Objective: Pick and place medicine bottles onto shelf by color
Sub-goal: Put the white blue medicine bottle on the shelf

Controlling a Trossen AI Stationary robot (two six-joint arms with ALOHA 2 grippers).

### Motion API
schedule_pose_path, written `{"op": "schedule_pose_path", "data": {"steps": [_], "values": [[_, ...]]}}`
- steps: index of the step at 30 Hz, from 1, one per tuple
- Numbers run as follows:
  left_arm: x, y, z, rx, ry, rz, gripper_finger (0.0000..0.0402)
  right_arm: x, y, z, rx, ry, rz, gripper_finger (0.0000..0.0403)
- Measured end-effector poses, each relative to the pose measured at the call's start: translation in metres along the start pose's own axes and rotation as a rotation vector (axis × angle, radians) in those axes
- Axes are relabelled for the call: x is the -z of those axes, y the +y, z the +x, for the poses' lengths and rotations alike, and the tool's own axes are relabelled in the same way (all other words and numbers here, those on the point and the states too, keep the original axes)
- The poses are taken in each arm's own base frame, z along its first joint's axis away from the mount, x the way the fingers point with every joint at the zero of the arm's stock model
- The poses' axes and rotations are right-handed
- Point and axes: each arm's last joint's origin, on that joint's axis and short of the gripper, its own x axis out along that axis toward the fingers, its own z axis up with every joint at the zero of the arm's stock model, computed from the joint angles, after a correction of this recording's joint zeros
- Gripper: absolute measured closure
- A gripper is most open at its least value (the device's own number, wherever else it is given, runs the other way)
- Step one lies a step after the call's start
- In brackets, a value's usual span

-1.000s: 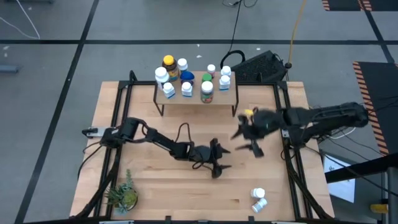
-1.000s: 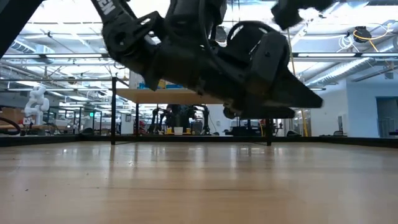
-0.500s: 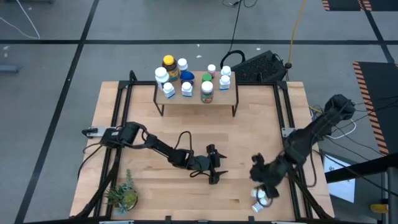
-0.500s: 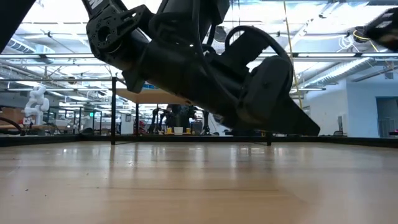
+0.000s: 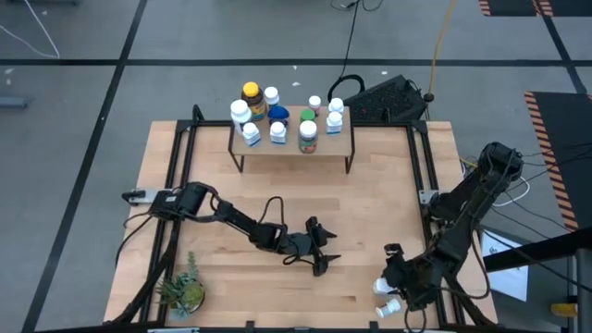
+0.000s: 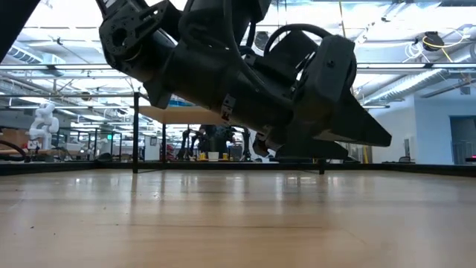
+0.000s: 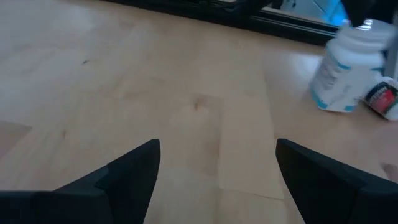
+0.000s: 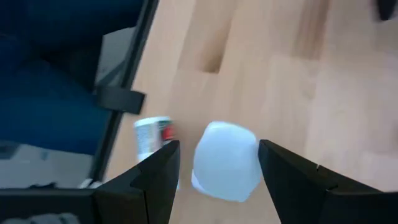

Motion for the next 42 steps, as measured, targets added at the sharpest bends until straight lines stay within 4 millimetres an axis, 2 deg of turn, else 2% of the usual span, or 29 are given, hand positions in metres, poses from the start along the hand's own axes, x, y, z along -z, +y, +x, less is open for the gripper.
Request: {"op": "schedule_pose_path", "data": {"steps": [8,15,23,27,35,42], "values": [[0.007,-0.016,-0.006,-0.011,0.014,0.021,0.008,0.001,0.001,-0.001,0.039,-0.033,-0.084,0.0161],[0.015,-0.021,-0.009,-0.041,0.061,0.042,0.008,0.005,0.004,0.0,0.023,-0.028,-0.096,0.0138],[0.015,-0.02,-0.009,-0.059,0.06,0.019,0.008,0.026,-0.005,0.018,-0.001,-0.047,-0.042,0.0138],[0.014,-0.018,-0.008,-0.069,0.058,0.018,0.008,0.026,-0.006,0.02,0.007,-0.089,-0.029,0.0154],[0.011,-0.009,-0.005,-0.092,0.051,0.009,0.008,0.024,-0.005,0.02,0.004,-0.119,-0.031,0.0237],[0.011,-0.008,-0.005,-0.092,0.051,0.011,0.008,0.024,-0.005,0.02,0.005,-0.121,-0.03,0.0239]]}}
